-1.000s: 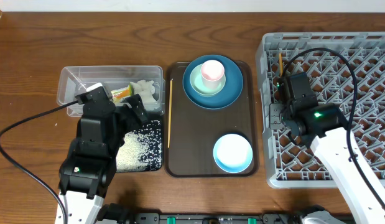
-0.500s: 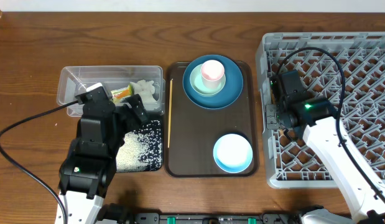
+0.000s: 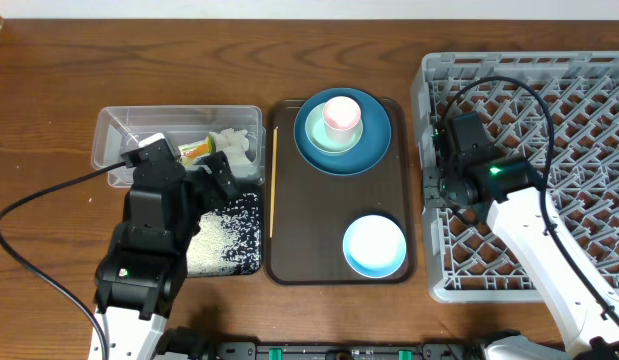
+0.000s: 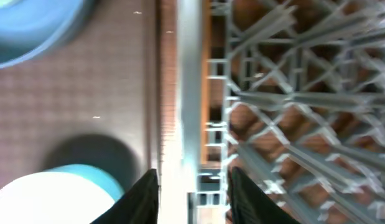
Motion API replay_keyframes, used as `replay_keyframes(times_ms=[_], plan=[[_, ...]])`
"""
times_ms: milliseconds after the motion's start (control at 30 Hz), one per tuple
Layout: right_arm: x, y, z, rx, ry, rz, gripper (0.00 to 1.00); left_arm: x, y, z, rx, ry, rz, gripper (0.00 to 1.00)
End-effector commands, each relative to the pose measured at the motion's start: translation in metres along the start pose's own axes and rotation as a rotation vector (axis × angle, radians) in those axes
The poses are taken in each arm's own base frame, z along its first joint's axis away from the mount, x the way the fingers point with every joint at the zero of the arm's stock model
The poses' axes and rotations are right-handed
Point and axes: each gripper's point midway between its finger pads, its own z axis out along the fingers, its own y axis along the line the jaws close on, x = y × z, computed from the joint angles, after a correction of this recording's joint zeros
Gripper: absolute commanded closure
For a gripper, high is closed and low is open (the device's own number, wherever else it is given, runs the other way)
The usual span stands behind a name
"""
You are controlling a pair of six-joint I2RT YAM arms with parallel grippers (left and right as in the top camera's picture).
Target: Sort waste into correct bins and load items into the dishwasher rack
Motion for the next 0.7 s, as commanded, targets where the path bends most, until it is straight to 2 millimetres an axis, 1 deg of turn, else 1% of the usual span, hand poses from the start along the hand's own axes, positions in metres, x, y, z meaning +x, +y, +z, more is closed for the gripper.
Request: replay_keyframes(times_ms=[0, 133, 200, 300, 367, 500, 567, 667], plan=[[0.0, 0.037, -0.005, -0.216, 0.03, 0.005, 0.54, -0.001, 0.005, 0.001, -0.022, -0.009, -0.011, 0.02], [-0.003, 0.07, -0.015, -0.409, 0.033, 0.012, 0.54, -0.001, 0.005, 0.001, -0.022, -0.009, -0.011, 0.02], [-0.005, 0.083, -0.02, -0.463, 0.035, 0.035, 0.55, -0.001, 0.005, 0.001, -0.022, -0.009, -0.011, 0.02], [-0.006, 0.097, -0.022, -0.486, 0.034, 0.074, 0.6, -0.001, 0.005, 0.001, -0.022, -0.009, -0.011, 0.02], [-0.007, 0.111, -0.025, -0.506, 0.022, 0.075, 0.6, -0.001, 0.005, 0.001, -0.022, -0.009, -0.011, 0.02], [-0.01, 0.148, -0.029, -0.561, -0.02, 0.028, 0.6, -0.001, 0.005, 0.001, -0.022, -0.009, -0.011, 0.02], [-0.01, 0.165, -0.027, -0.565, -0.047, 0.007, 0.6, -0.001, 0.005, 0.001, -0.022, -0.009, -0.011, 0.02], [-0.01, 0.188, -0.017, -0.528, -0.087, -0.004, 0.6, -0.001, 0.005, 0.001, -0.022, -0.009, -0.011, 0.02]])
